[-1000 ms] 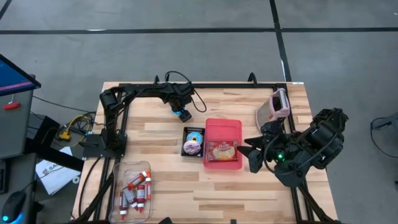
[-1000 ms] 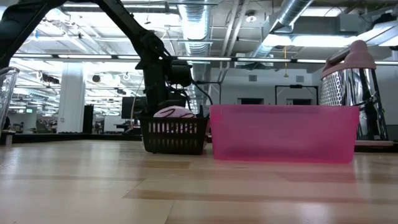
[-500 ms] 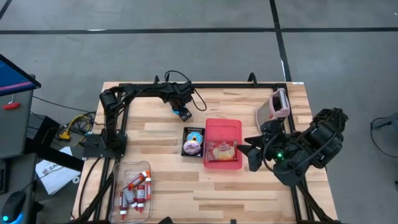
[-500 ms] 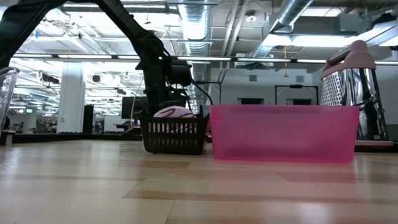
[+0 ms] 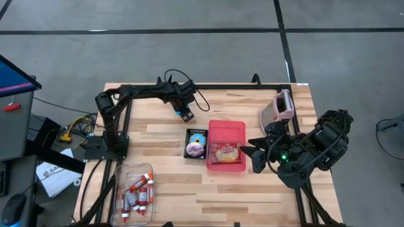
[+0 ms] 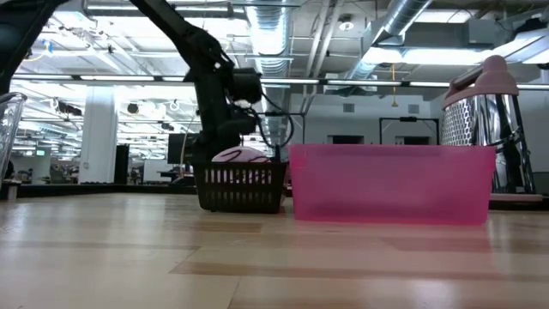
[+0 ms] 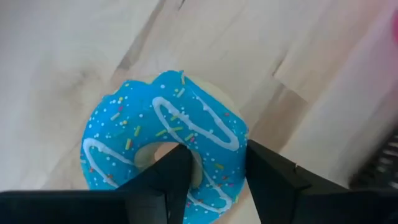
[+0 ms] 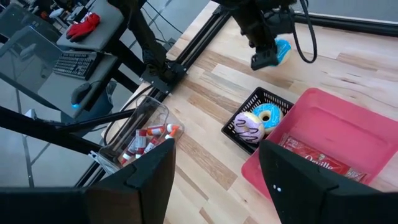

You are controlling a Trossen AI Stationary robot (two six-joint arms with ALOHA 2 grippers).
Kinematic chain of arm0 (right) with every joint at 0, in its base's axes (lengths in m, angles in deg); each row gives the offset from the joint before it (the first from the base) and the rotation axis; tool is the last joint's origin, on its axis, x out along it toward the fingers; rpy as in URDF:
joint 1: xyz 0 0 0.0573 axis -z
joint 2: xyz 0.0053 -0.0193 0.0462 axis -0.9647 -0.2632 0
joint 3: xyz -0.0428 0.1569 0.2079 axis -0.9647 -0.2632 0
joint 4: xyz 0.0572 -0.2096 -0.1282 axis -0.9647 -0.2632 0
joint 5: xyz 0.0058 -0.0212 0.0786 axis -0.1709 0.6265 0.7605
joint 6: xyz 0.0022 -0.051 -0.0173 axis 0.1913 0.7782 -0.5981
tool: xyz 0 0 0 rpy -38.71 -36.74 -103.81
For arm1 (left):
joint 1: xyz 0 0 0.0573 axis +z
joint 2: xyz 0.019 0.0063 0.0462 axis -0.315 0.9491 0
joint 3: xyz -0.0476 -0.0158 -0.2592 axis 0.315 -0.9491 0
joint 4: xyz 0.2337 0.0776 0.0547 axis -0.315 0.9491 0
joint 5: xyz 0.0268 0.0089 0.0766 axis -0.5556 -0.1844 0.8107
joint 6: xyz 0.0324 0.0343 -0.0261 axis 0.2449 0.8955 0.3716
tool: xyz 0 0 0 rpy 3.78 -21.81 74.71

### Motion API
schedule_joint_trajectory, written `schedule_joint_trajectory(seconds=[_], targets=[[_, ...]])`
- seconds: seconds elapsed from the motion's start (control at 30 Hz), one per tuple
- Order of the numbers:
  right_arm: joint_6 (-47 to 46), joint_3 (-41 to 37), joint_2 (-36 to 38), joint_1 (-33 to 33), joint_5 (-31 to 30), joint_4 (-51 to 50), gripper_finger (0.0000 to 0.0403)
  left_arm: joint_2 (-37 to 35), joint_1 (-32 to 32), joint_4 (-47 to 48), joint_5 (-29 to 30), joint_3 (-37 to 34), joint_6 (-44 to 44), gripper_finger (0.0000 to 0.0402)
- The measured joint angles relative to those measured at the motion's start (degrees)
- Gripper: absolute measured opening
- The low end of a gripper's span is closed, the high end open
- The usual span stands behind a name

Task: Pick & Place Food Item
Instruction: Put the blue donut into the black bin

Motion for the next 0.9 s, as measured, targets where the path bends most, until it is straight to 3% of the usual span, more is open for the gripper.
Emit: schedule_joint_trajectory(seconds=[0.17,0.4,0.57,0.9], targets=[[0.0,0.0,0.0,0.0,-0.3,0.0,0.0223,-5.9,-1.9,3.0,-3.6,0.0,-1.5,0.0139],[0.3,0.0,0.0,0.0,-2.1,0.0,0.0223,-12.5,-12.1,-1.1,-6.2,0.1,-6.4,0.0143],[0.5,0.0,0.0,0.0,-2.3,0.0,0.0223,-11.0,-17.7,-3.8,-3.3,0.1,-8.7,0.0145],[0.1,0.0,-0.6,-1.1,-2.3,0.3,0.0223,-5.1,-20.1,-5.9,-1.9,0.0,-10.7,0.0146]])
